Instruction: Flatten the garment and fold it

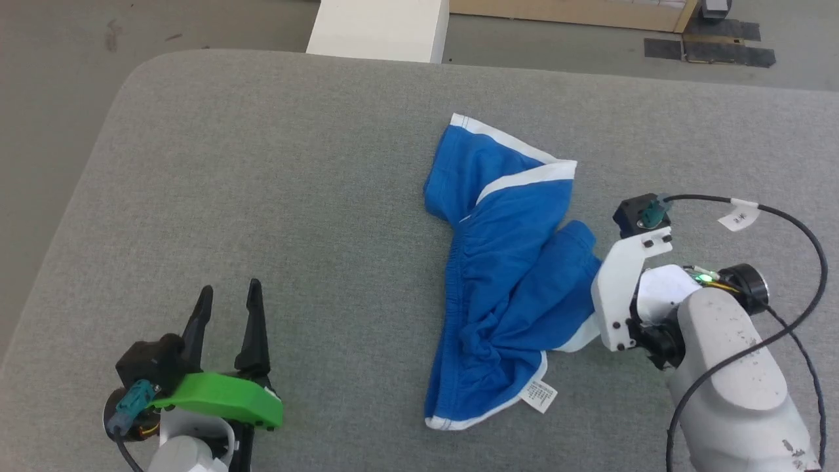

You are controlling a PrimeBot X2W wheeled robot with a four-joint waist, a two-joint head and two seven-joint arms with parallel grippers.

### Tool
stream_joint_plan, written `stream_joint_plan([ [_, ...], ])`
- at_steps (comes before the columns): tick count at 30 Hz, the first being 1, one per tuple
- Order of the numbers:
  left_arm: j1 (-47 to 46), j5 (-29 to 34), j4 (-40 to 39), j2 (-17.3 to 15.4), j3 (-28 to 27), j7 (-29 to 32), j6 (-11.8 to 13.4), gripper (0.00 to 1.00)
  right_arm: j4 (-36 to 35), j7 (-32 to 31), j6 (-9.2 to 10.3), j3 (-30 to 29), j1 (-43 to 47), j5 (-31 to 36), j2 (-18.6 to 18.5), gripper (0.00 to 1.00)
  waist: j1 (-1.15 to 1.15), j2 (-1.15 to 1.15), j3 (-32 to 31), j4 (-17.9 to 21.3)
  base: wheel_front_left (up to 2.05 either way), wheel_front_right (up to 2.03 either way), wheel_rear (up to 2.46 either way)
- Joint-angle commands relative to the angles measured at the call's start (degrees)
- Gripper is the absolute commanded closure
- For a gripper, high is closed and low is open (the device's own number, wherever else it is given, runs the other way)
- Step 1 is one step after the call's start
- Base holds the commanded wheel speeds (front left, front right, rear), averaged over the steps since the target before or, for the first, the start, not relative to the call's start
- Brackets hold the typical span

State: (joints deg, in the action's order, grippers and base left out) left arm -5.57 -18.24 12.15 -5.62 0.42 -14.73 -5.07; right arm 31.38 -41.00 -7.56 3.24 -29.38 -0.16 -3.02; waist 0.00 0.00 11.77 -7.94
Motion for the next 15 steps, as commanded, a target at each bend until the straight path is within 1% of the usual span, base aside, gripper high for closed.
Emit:
stream_joint_plan([
  [1,-0.62,0.92,0.19,0.29,-0.42,-0.27,-0.43,0.00,0.18,0.73,0.08,-1.70,2.08,-0.15,-0.04,1.00,0.00,0.00,-1.06,0.92,0.00,0.00,0.00],
  [5,-0.45,1.58,0.46,0.61,-0.86,-0.27,-0.90,0.00,-3.92,3.08,0.08,-10.13,3.91,-0.21,-1.46,1.00,0.00,0.00,-2.88,2.20,0.00,0.00,0.00],
  [9,0.15,1.97,1.01,0.98,-0.75,-0.27,-1.22,0.00,-7.46,2.53,0.08,-20.66,8.57,0.93,-1.95,1.00,0.00,0.00,-4.45,3.40,0.00,0.00,0.00],
  [11,0.50,2.00,1.23,1.15,-0.74,-0.27,-1.33,0.00,-8.71,1.61,0.08,-24.41,11.62,1.78,-1.55,1.00,0.00,0.00,-4.79,3.98,0.00,0.00,0.00],
  [14,0.91,2.00,1.67,1.28,-0.60,-0.27,-1.50,0.00,-10.35,0.84,0.08,-27.54,15.21,2.05,-0.55,1.00,0.00,0.00,-5.03,4.81,0.00,0.00,0.00],
  [15,1.03,2.00,1.83,1.29,-0.63,-0.27,-1.56,0.00,-11.17,1.52,0.08,-27.97,15.86,1.40,-0.26,0.60,0.00,0.00,-5.08,5.17,0.00,0.00,0.00],
])
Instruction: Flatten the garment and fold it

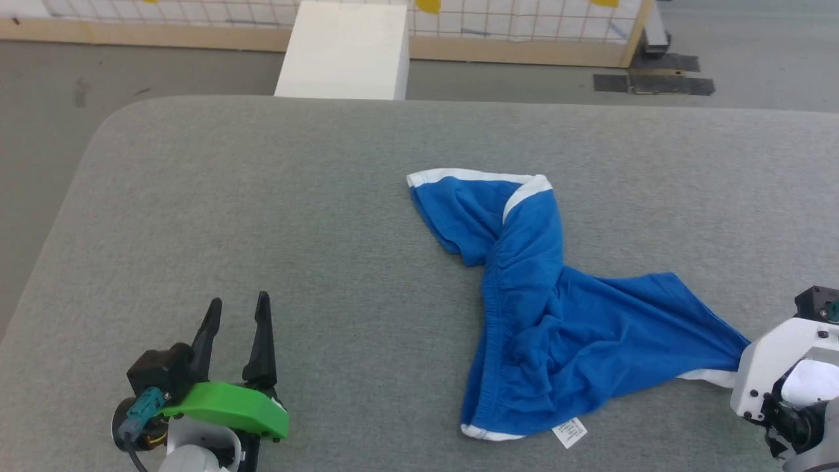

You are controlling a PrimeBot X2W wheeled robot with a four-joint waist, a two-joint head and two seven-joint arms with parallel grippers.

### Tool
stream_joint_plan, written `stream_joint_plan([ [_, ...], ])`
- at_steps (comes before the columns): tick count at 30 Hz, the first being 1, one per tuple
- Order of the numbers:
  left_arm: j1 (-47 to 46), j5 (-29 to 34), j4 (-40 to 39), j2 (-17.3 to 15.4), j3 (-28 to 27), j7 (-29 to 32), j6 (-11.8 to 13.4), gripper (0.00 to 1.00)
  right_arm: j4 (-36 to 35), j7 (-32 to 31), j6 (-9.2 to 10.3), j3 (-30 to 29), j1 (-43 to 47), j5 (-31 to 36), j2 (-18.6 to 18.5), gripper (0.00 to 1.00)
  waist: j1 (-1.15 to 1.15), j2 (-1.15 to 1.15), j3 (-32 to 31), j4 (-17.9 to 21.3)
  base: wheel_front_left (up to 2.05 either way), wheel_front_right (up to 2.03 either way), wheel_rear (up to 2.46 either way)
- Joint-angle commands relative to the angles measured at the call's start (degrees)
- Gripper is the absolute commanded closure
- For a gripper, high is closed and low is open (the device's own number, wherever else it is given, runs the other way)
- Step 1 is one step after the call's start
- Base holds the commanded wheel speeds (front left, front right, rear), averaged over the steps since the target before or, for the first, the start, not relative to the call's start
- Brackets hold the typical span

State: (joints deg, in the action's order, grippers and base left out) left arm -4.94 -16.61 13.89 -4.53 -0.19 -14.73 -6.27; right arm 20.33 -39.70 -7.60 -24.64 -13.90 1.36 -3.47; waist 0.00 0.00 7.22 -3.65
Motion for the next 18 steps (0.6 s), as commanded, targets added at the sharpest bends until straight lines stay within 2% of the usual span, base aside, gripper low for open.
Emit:
stream_joint_plan([
  [1,0.48,0.38,0.26,0.19,-0.02,-0.27,-0.41,0.00,-1.09,1.70,0.11,-0.52,0.75,-1.08,0.38,0.00,0.00,0.00,-0.60,1.14,0.00,0.00,0.00],
  [6,-0.19,-1.44,1.02,0.38,0.46,-0.09,-0.68,0.00,-4.02,13.55,0.11,-0.68,1.01,-7.55,0.56,0.00,0.00,0.00,-1.32,1.95,0.00,0.00,0.00],
  [9,-1.96,-4.91,0.00,0.76,2.15,3.87,-0.89,0.00,-4.59,19.63,0.11,-1.33,2.29,-9.73,0.57,0.00,0.00,0.00,-1.88,2.19,0.00,0.00,0.00],
  [12,-4.58,-8.95,-1.74,1.11,6.61,12.62,-1.06,0.00,-4.45,22.05,0.11,-1.40,3.70,-10.73,0.57,0.00,0.00,0.00,-2.10,2.45,0.00,0.00,0.00],
  [14,-6.79,-12.25,-2.47,1.28,11.17,21.11,-1.13,0.00,-4.34,22.79,0.11,-1.17,4.32,-11.08,0.58,0.00,0.00,0.00,-1.81,2.73,0.00,0.00,0.00],
  [18,-12.89,-14.32,-3.24,1.06,20.27,34.05,-1.19,0.00,-3.78,23.16,0.11,-0.07,4.42,-11.52,0.58,0.00,0.00,0.00,-0.48,3.48,0.00,0.00,0.00],
])
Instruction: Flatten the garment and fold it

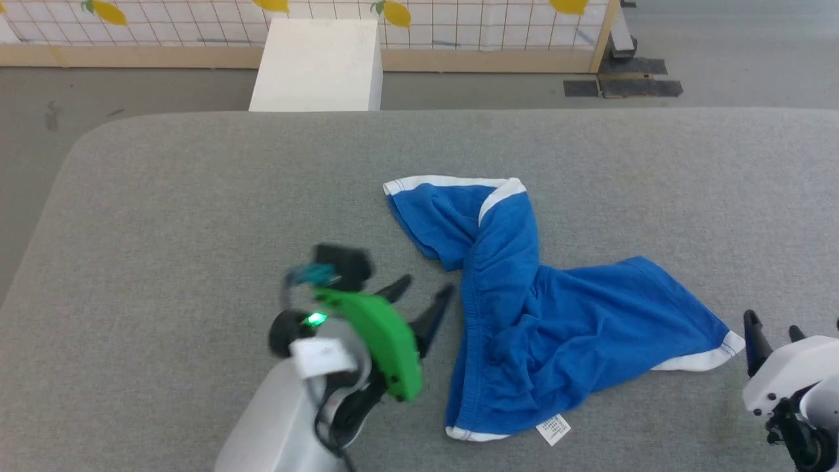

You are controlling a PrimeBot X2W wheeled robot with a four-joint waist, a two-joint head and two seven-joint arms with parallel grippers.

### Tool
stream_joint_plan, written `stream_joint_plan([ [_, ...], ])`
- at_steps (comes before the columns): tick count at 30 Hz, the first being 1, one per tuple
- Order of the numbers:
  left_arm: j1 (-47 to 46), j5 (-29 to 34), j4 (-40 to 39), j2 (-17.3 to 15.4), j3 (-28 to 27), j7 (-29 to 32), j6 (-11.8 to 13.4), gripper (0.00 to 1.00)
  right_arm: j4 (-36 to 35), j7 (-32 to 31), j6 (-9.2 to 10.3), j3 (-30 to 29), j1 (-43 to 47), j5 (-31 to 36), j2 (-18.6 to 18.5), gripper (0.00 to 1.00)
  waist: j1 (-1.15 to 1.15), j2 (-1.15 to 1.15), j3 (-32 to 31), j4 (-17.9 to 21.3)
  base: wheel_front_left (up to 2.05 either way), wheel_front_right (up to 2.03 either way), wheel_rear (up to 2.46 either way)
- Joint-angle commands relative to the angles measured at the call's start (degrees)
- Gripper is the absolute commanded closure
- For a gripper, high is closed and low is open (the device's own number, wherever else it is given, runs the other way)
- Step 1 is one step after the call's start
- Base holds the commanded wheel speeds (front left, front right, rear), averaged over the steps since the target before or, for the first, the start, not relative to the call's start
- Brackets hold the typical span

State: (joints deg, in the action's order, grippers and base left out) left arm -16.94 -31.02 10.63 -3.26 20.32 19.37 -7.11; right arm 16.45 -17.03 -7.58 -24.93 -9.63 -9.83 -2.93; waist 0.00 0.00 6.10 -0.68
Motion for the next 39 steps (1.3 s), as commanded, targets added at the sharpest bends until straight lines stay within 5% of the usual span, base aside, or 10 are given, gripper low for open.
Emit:
stream_joint_plan([
  [1,-2.55,0.23,0.71,-0.25,1.52,2.61,-0.35,0.00,0.30,0.56,0.09,0.68,-0.19,-0.56,0.04,0.00,0.00,0.00,1.23,0.96,0.00,0.00,0.00],
  [7,-9.17,5.97,7.30,-2.17,11.27,11.65,-0.36,0.00,1.78,1.54,0.09,3.39,-2.24,-1.50,0.04,0.00,0.00,0.00,4.54,4.32,0.00,0.00,0.00],
  [15,-9.93,3.28,13.29,-3.21,19.47,13.93,-0.37,0.00,3.76,3.60,0.09,3.81,-3.01,-1.57,0.05,0.00,0.00,0.00,7.62,7.22,0.00,0.00,0.00],
  [16,-9.94,2.93,13.61,-3.43,20.30,13.85,-0.37,0.63,3.93,3.80,0.09,3.74,-2.98,-1.54,0.05,0.00,0.00,0.00,7.73,7.25,0.00,0.00,0.00],
  [17,-9.93,2.42,13.99,-3.66,21.25,13.59,-0.37,1.00,4.12,4.03,0.09,3.61,-2.95,-1.54,0.05,0.00,0.00,0.00,7.80,7.19,0.00,0.00,0.00],
  [22,-10.35,-0.25,15.37,-4.35,21.17,10.02,-0.36,1.00,5.29,4.83,0.09,3.37,-2.93,-1.57,0.05,0.00,0.00,0.00,7.22,6.20,0.00,0.00,0.00],
  [27,-12.64,-3.72,14.71,-5.67,13.51,3.64,2.04,1.00,6.28,5.30,0.09,4.15,-3.14,-1.50,0.05,0.00,0.00,0.00,5.98,4.70,0.00,0.00,0.00],
  [34,-16.58,-6.71,15.10,-12.79,1.89,-0.53,7.96,1.00,6.36,5.31,0.09,5.90,-3.67,-1.01,0.05,0.00,0.00,0.00,5.20,3.07,0.00,0.00,0.00],
  [39,-16.29,-8.14,19.96,-15.93,-0.68,1.33,9.35,1.00,6.02,5.12,0.09,7.16,-4.03,-1.02,0.05,0.00,0.00,0.00,5.19,2.80,0.00,0.00,0.00],
])
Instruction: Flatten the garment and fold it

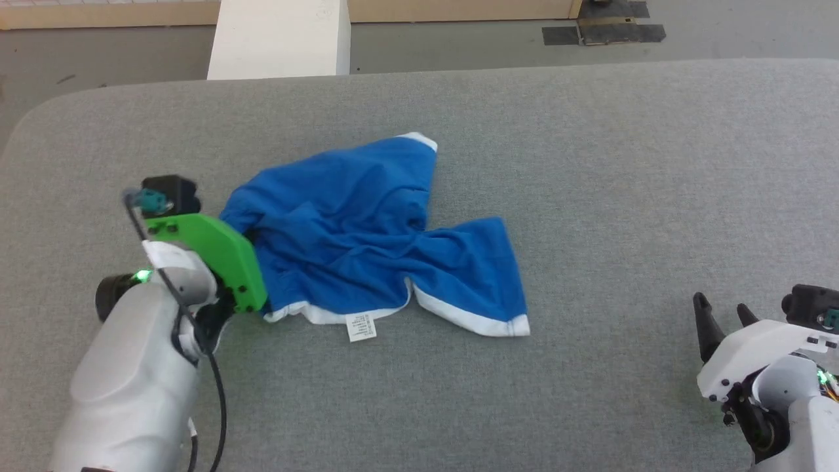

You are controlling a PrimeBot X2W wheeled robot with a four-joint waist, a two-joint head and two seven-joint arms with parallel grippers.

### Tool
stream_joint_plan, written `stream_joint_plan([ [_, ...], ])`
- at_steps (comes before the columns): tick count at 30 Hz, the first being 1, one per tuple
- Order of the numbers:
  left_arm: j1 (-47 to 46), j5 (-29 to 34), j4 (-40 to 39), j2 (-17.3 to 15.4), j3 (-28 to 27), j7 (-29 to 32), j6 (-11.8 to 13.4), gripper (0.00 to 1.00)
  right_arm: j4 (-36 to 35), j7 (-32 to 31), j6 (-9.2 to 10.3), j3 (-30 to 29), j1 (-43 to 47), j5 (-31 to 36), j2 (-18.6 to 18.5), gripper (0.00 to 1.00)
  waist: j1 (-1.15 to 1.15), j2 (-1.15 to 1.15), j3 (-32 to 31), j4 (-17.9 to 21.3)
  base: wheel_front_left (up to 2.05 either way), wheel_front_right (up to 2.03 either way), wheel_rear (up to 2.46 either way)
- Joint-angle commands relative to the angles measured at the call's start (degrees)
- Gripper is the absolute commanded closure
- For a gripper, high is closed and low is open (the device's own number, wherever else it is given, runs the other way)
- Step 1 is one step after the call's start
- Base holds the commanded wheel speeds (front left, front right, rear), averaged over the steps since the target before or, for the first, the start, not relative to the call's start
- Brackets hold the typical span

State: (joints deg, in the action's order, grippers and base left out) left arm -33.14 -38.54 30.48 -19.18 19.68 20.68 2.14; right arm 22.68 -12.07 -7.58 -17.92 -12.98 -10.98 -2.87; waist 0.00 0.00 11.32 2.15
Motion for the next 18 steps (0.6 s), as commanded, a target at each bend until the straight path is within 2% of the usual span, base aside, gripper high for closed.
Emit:
stream_joint_plan([
  [1,0.08,-1.13,1.10,0.04,-0.36,0.14,0.16,0.67,-0.23,0.14,0.09,0.34,-0.62,0.13,-0.01,0.00,0.00,0.00,-0.18,-0.11,0.00,0.00,0.00],
  [2,0.12,-1.05,1.90,-0.12,-0.48,-0.20,0.35,0.00,-0.25,0.09,0.09,0.53,-0.50,0.13,-0.01,0.00,0.00,0.00,-0.31,-0.20,0.00,0.00,0.00],
  [6,0.38,-1.41,2.90,0.02,-1.56,-3.87,0.00,0.00,-0.36,-0.03,0.09,1.11,0.31,0.18,-0.01,0.00,0.00,0.00,-1.33,-0.67,0.00,0.00,0.00],
  [11,3.85,0.73,-1.13,-1.05,-3.15,-15.59,-0.14,0.00,-1.33,0.74,0.09,3.04,1.92,-0.44,-0.01,0.00,0.00,0.00,-3.44,-1.22,0.00,0.00,0.00],
  [14,8.91,3.68,-5.51,-1.67,-3.92,-26.19,0.94,0.00,-2.35,1.36,0.09,5.04,3.16,-1.38,-0.01,0.00,0.00,0.00,-4.40,-1.60,0.00,0.00,0.00],
  [15,11.38,4.76,-6.82,-1.63,-4.37,-30.19,2.03,0.00,-2.74,1.56,0.09,5.90,3.68,-1.81,-0.01,0.00,0.00,0.00,-4.83,-1.77,0.00,0.00,0.00],
  [18,18.64,6.40,-11.17,-0.45,-6.16,-35.04,3.92,0.00,-3.95,1.80,0.09,8.50,5.23,-2.61,-0.01,0.00,0.00,0.00,-5.75,-2.20,0.00,0.00,0.00],
])
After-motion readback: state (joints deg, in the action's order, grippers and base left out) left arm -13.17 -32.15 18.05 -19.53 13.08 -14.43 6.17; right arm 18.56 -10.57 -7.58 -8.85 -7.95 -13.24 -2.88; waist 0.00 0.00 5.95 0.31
